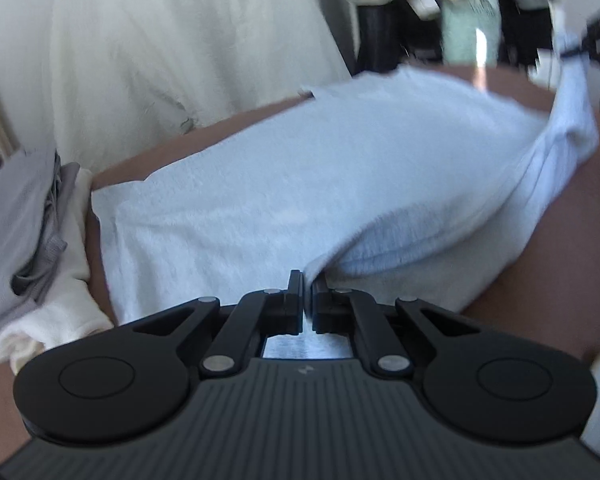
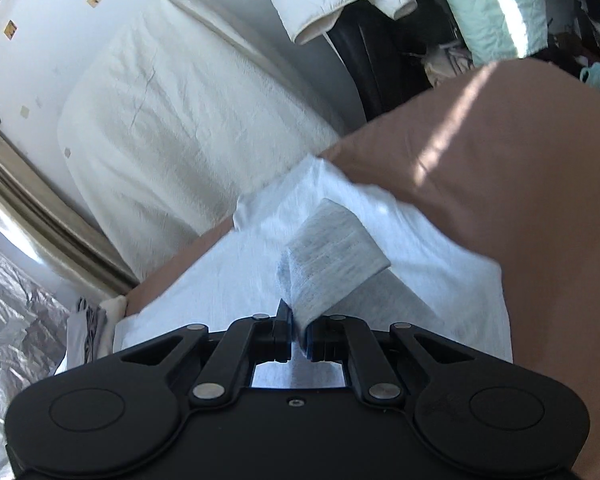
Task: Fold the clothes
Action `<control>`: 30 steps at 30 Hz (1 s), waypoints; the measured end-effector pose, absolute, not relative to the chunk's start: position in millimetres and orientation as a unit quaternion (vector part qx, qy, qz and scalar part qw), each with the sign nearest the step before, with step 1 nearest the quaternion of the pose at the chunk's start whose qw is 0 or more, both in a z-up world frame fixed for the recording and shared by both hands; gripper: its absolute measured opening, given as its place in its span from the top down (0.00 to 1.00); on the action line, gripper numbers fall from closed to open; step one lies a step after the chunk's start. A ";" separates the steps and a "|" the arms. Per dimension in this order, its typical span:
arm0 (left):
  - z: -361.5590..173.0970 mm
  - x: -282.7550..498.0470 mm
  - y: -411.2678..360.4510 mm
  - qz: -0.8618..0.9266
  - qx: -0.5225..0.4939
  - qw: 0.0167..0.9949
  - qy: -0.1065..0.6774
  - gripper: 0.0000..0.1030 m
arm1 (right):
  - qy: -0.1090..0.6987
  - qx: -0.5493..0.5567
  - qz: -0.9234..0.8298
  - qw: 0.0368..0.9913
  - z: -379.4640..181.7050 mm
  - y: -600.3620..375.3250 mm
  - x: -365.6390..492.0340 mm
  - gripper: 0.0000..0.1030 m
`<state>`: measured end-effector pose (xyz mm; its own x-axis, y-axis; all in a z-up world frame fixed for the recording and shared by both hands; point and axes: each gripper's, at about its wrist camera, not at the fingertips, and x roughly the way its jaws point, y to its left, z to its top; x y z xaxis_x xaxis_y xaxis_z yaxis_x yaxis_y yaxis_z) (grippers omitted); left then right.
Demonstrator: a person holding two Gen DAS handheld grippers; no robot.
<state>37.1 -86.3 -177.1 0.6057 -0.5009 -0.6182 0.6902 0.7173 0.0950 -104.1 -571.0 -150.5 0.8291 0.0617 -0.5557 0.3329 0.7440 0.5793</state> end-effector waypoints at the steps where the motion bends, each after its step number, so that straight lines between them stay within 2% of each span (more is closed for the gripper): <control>1: -170.1 40.9 -86.1 -0.338 0.155 0.885 0.280 0.97 | 0.277 0.345 -0.073 0.894 -145.9 -572.1 -98.6 0.91; 8: -129.4 121.3 -105.7 -0.298 0.159 0.912 0.233 0.97 | 0.249 0.323 -0.065 0.911 -124.8 -601.7 -28.4 0.91; 13: -106.4 197.6 -125.4 -0.255 0.175 0.927 0.211 0.95 | 0.235 0.301 -0.055 0.923 -58.9 -629.8 92.8 0.91; 14: -101.9 212.9 -129.4 -0.247 0.178 0.930 0.207 0.91 | 0.229 0.297 -0.037 0.926 -49.0 -632.3 119.5 0.88; 15: -97.3 228.2 -133.3 -0.238 0.182 0.932 0.203 0.78 | 0.222 0.303 -0.019 0.926 -45.6 -634.1 139.9 0.82; 16: -100.6 244.9 -134.8 -0.208 0.183 0.936 0.215 0.52 | 0.216 0.316 -0.007 0.924 -46.0 -635.8 155.6 0.70; 17: -109.6 255.5 -130.0 -0.174 0.173 0.939 0.242 0.47 | 0.209 0.327 -0.009 0.922 -51.2 -634.9 163.4 0.43; 18: -117.3 259.7 -121.5 -0.153 0.154 0.939 0.268 0.48 | 0.201 0.338 -0.022 0.919 -60.2 -632.0 164.5 0.38; 21: -140.5 236.1 -82.1 -0.167 0.066 0.937 0.300 0.47 | 0.231 0.345 -0.030 0.909 -107.1 -622.9 153.2 0.38; 25: -169.6 191.5 -45.2 -0.136 0.038 0.930 0.341 0.48 | 0.289 0.342 -0.039 0.893 -170.7 -615.2 121.4 0.38; 30: -183.8 164.2 -23.6 -0.162 -0.065 0.902 0.395 0.48 | 0.317 0.358 -0.052 0.877 -207.9 -618.0 67.8 0.38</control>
